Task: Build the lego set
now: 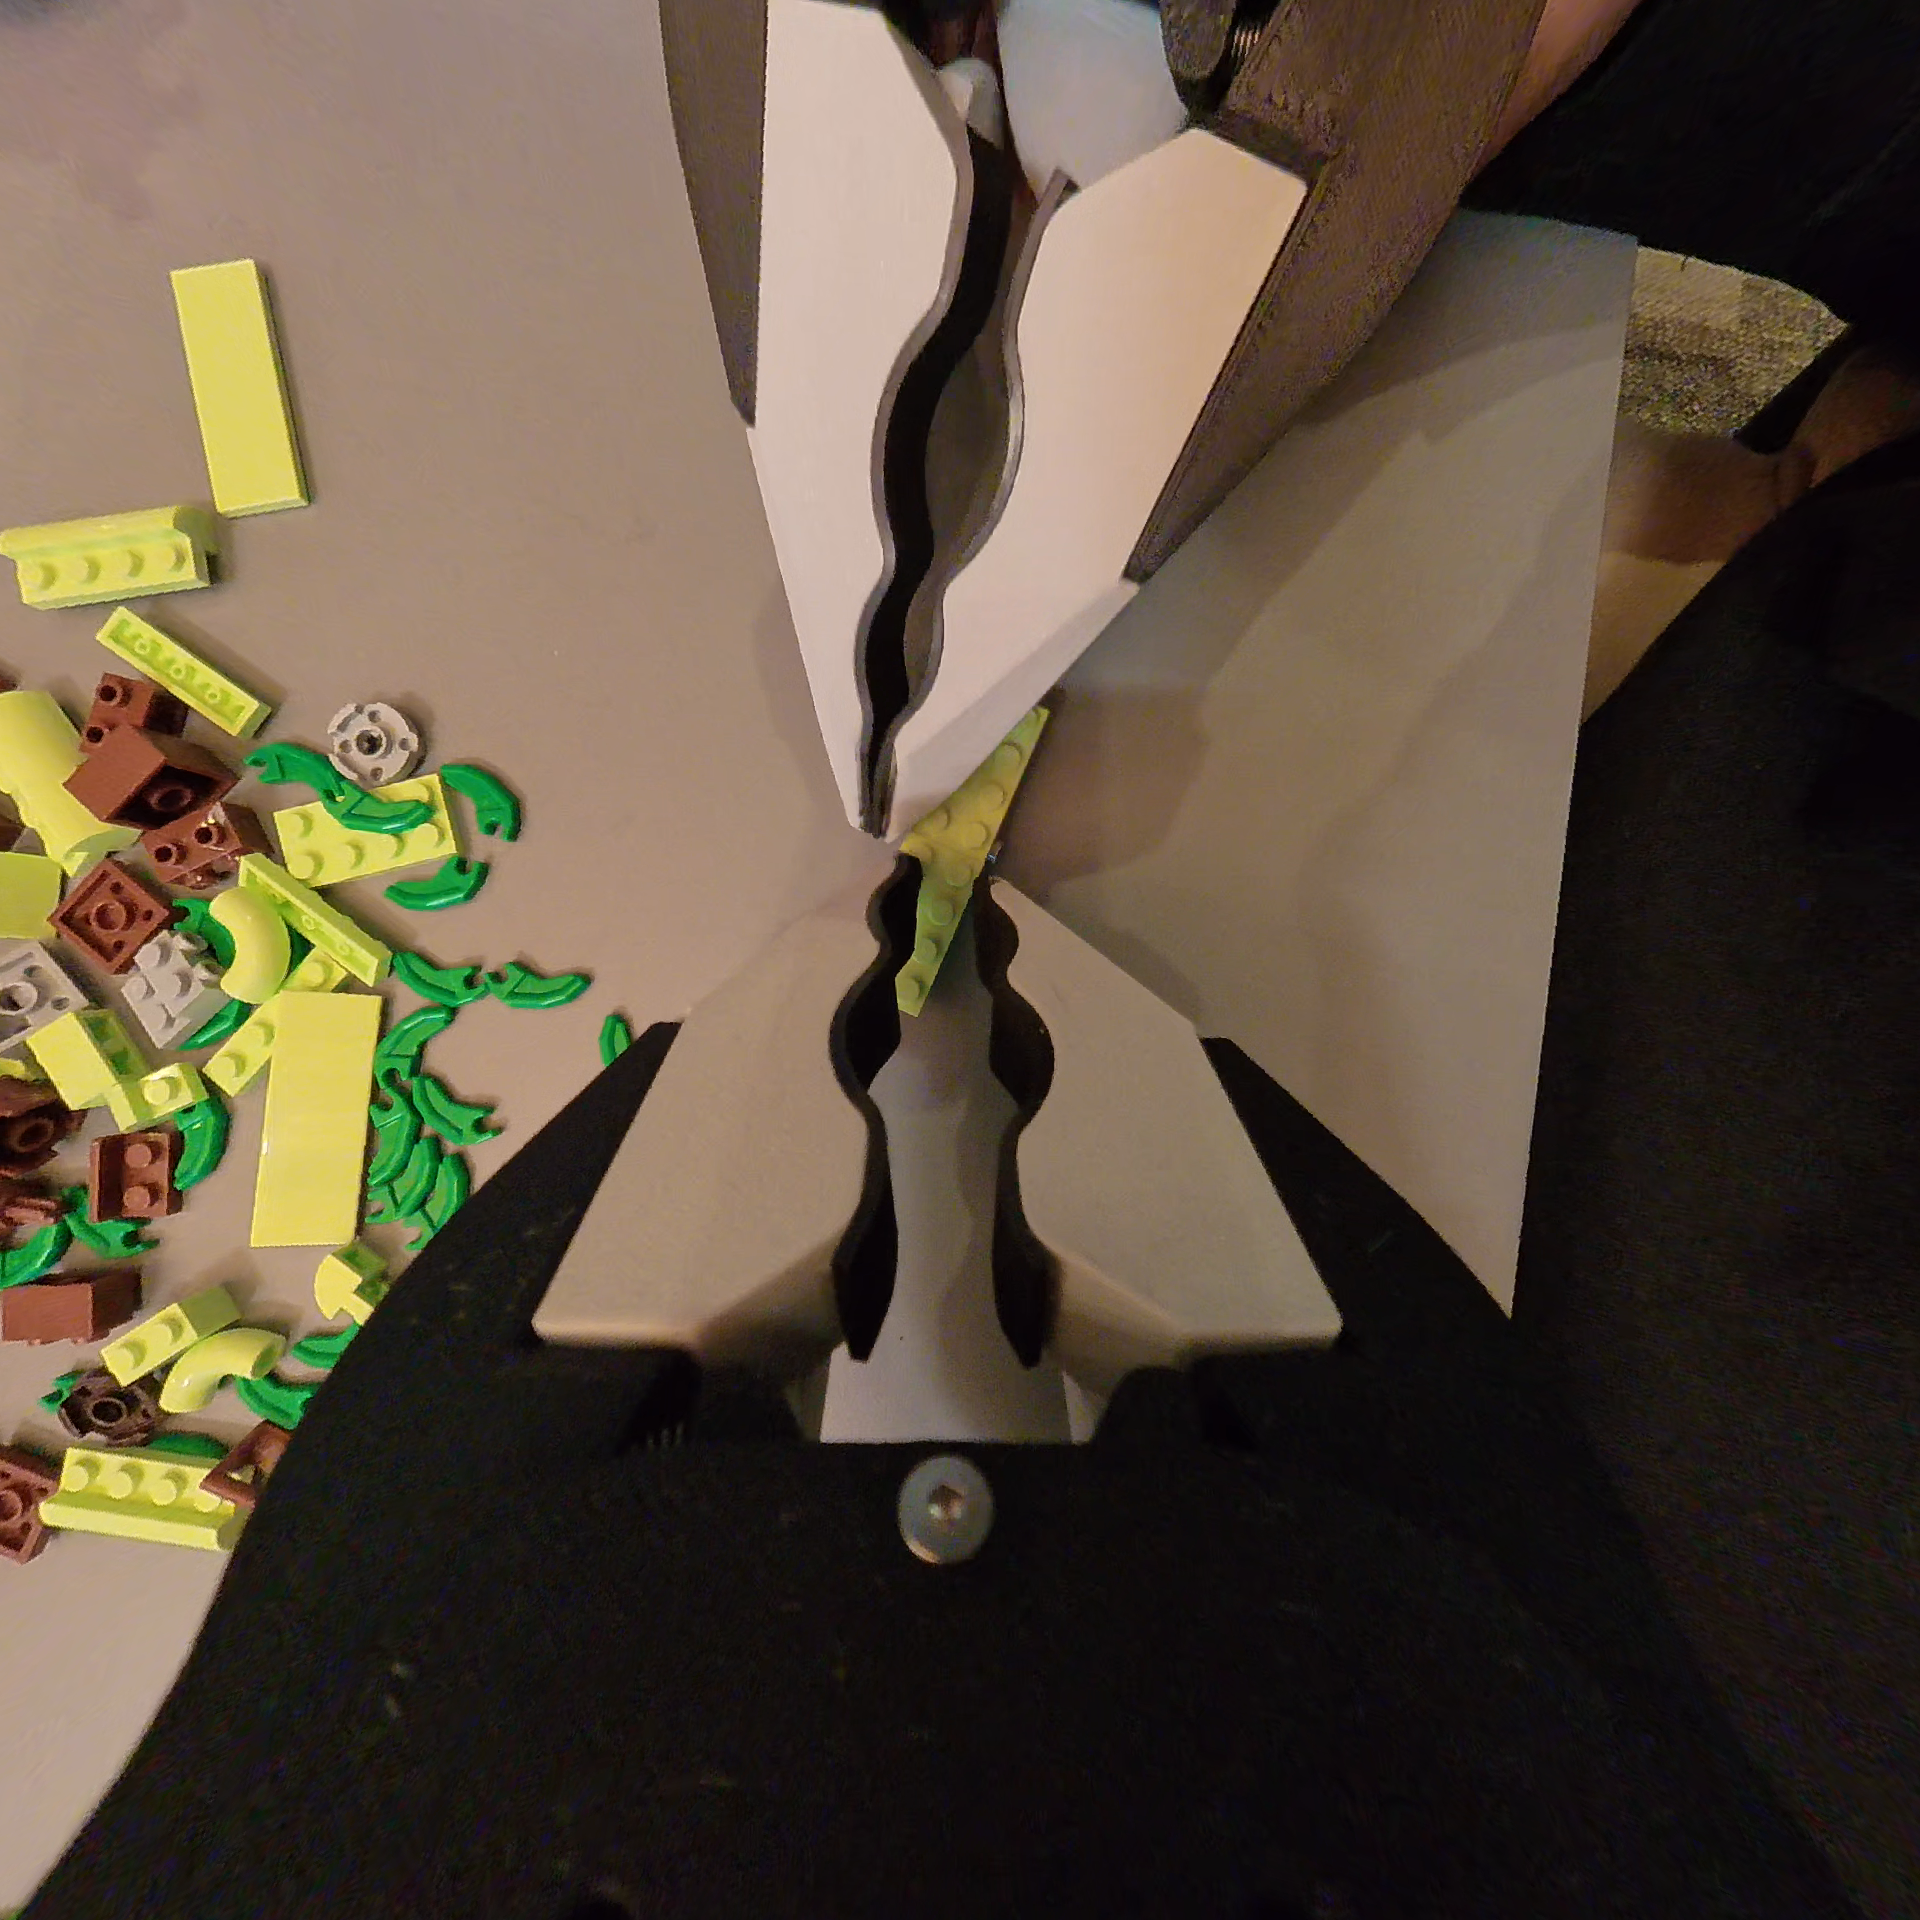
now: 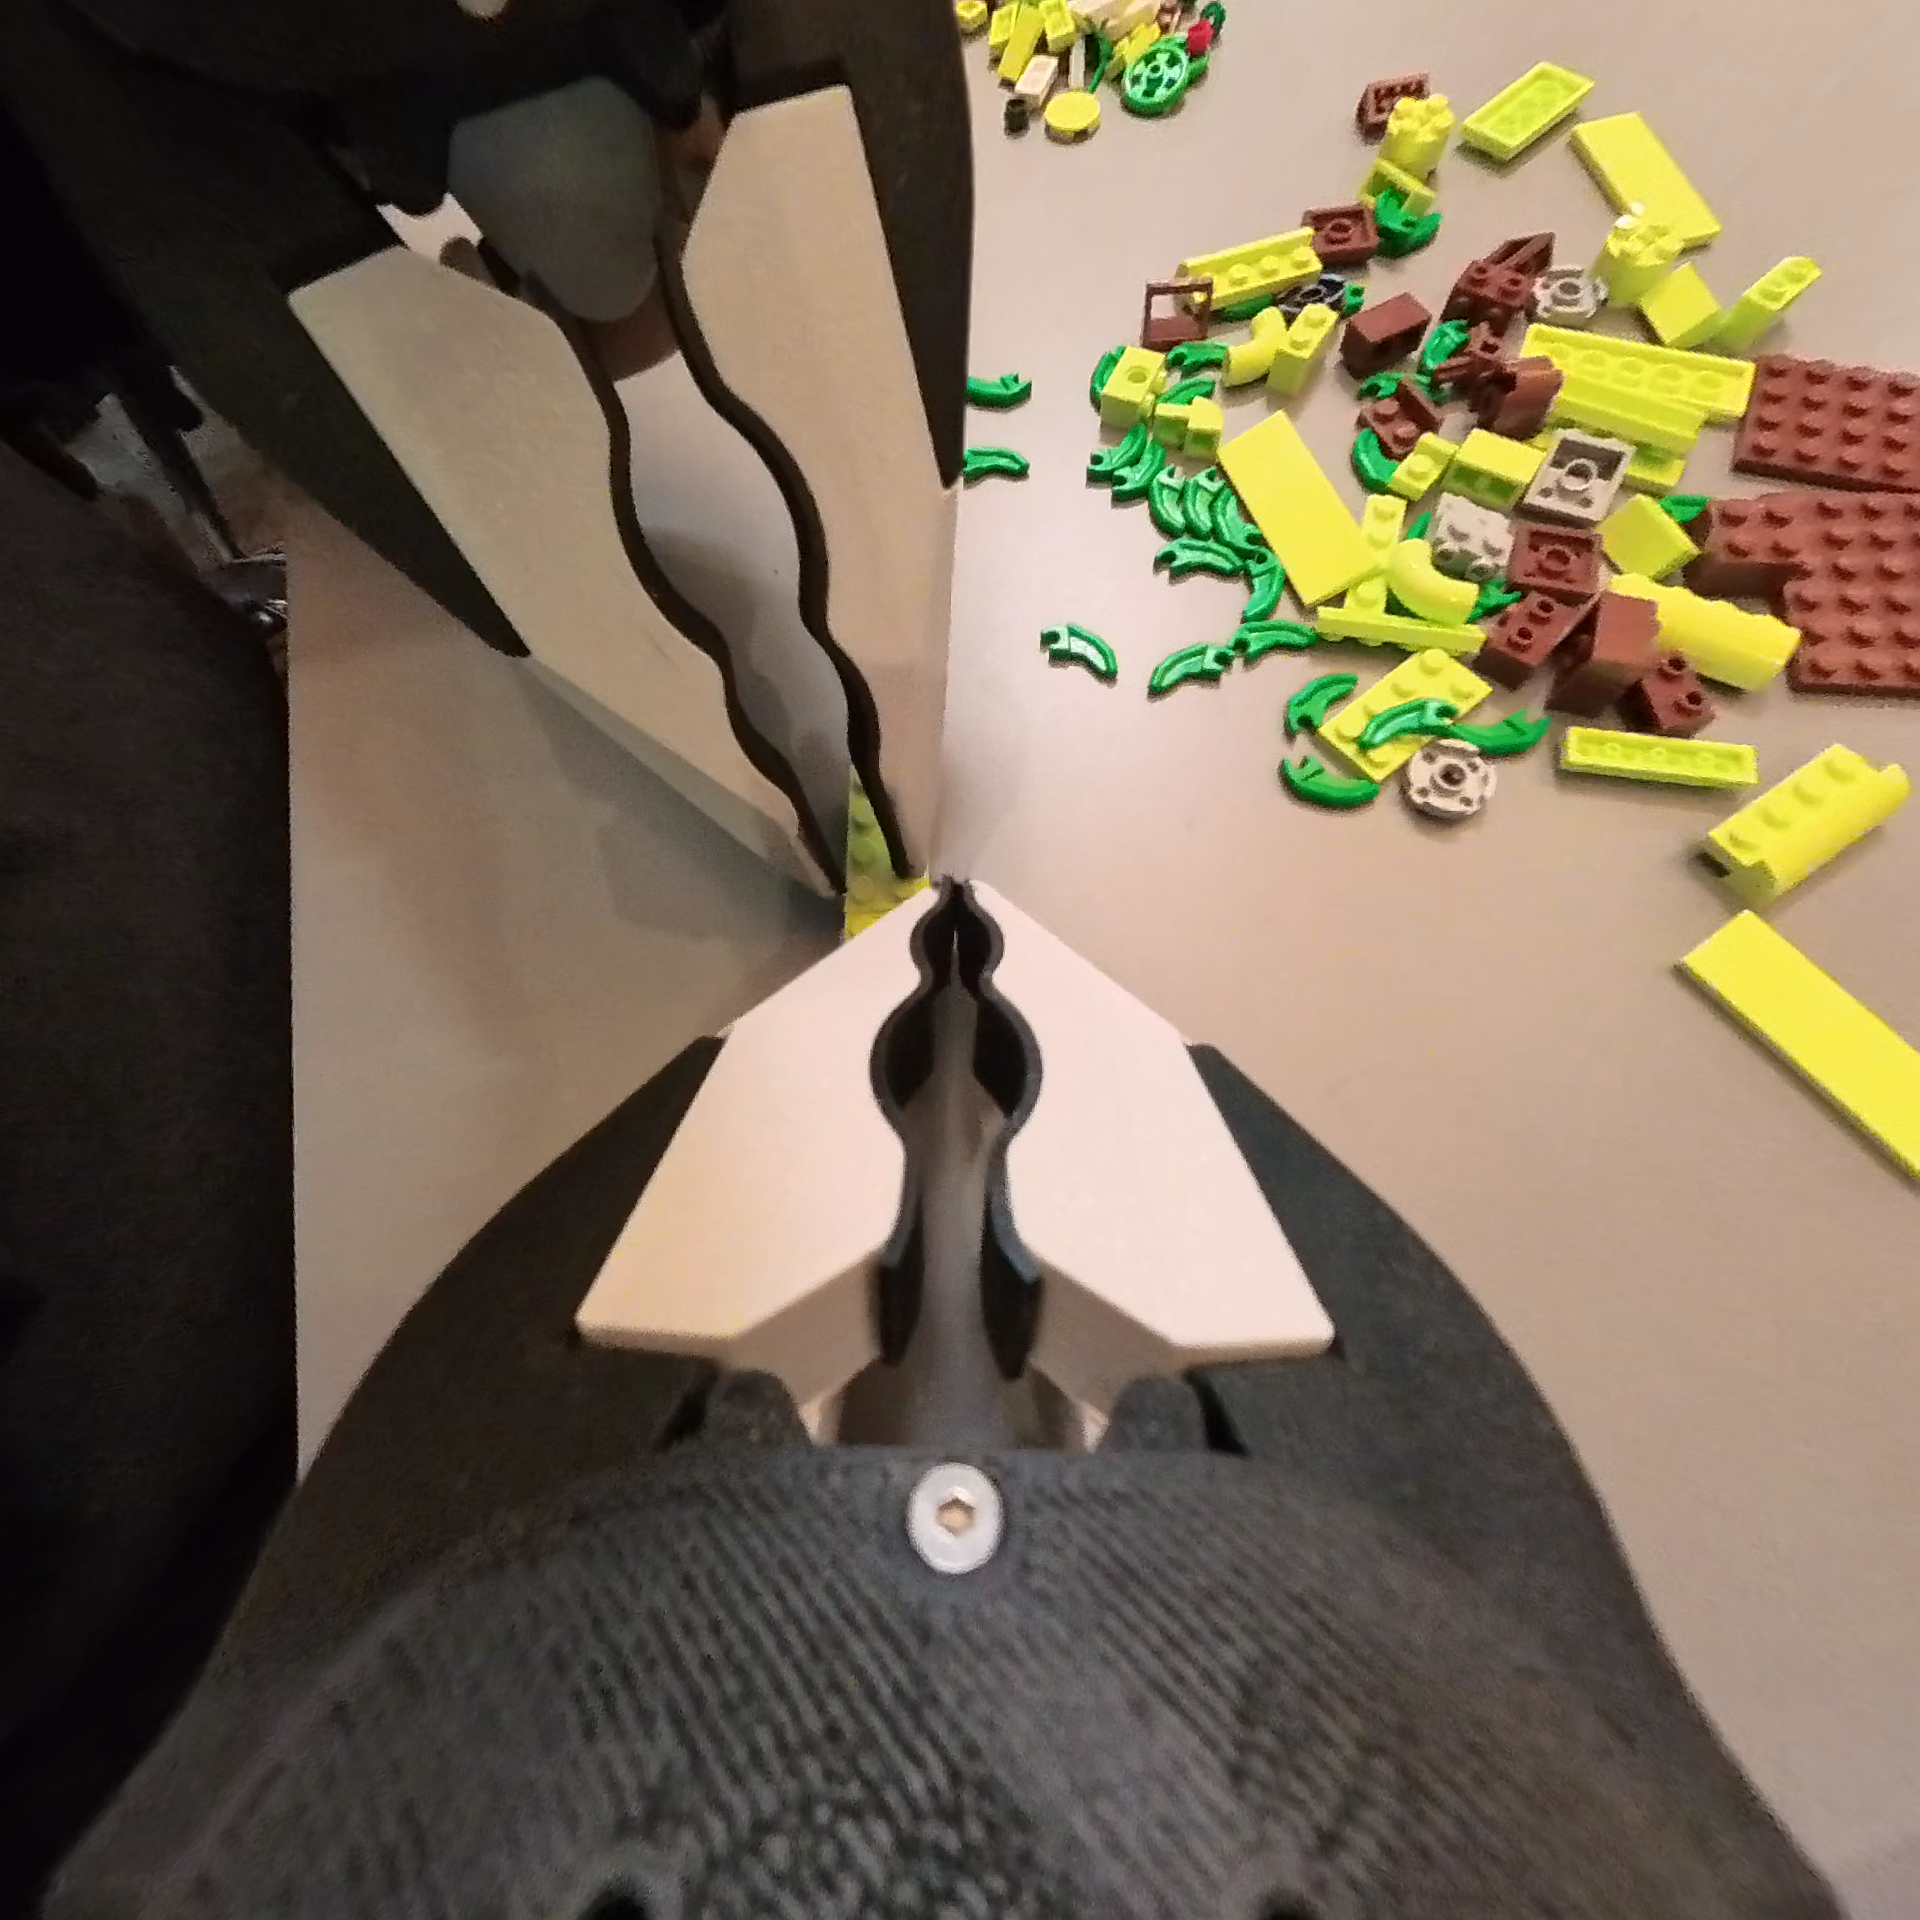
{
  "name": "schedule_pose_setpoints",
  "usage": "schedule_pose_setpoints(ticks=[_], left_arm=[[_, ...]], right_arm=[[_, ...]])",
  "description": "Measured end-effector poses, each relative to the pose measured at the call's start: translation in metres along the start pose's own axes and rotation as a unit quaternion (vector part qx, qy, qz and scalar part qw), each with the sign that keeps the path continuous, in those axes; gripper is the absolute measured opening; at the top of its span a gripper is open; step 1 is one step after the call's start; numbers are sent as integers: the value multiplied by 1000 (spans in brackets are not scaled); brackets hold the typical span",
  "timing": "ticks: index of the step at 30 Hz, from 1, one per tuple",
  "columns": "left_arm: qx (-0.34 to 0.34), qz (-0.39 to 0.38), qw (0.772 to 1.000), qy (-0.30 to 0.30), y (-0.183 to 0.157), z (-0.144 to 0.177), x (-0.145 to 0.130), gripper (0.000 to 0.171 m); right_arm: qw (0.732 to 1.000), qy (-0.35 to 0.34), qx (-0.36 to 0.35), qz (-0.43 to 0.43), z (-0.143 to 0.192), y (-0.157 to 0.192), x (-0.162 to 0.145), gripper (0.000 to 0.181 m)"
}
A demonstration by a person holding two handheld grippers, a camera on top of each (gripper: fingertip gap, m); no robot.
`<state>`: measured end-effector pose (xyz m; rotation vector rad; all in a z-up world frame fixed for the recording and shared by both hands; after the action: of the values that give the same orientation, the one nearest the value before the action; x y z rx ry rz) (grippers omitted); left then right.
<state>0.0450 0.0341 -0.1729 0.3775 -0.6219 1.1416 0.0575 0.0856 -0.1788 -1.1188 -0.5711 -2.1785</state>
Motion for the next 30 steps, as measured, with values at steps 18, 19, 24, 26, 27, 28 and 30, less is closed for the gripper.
schedule_pose_setpoints(ticks=[18,19,24,26,27,28,30], left_arm=[[2,-4,1000,4,-2,0,0,8],[3,-5,1000,4,-2,0,0,8],[9,-11,1000,9,-2,0,0,8],[10,-12,1000,10,-2,0,0,8],[10,-11,1000,10,-2,0,0,8],[9,-10,1000,9,-2,-1,0,8],[8,-6,1000,9,-2,-1,0,8]], right_arm=[[999,-9,30,-32,2,1,1,0],[999,-8,34,-35,2,2,1,0],[997,-7,47,-60,2,2,0,0],[996,-7,51,-74,2,2,0,0],[996,-6,51,-78,2,1,-1,0],[995,-6,52,-84,2,1,-1,0],[993,-5,57,-102,2,1,-1,0]])
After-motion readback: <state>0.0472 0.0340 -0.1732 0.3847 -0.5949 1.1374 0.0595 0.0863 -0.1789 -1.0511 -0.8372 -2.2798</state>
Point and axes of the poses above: each gripper's, where its closed fingertips meet, z back along the fingers, x out of its top, y = z × x across the jaws, the point moved 4 cm from there along z, back along the fingers, and after that the axes turned 5 degrees about -y, right-handed, at the moved point
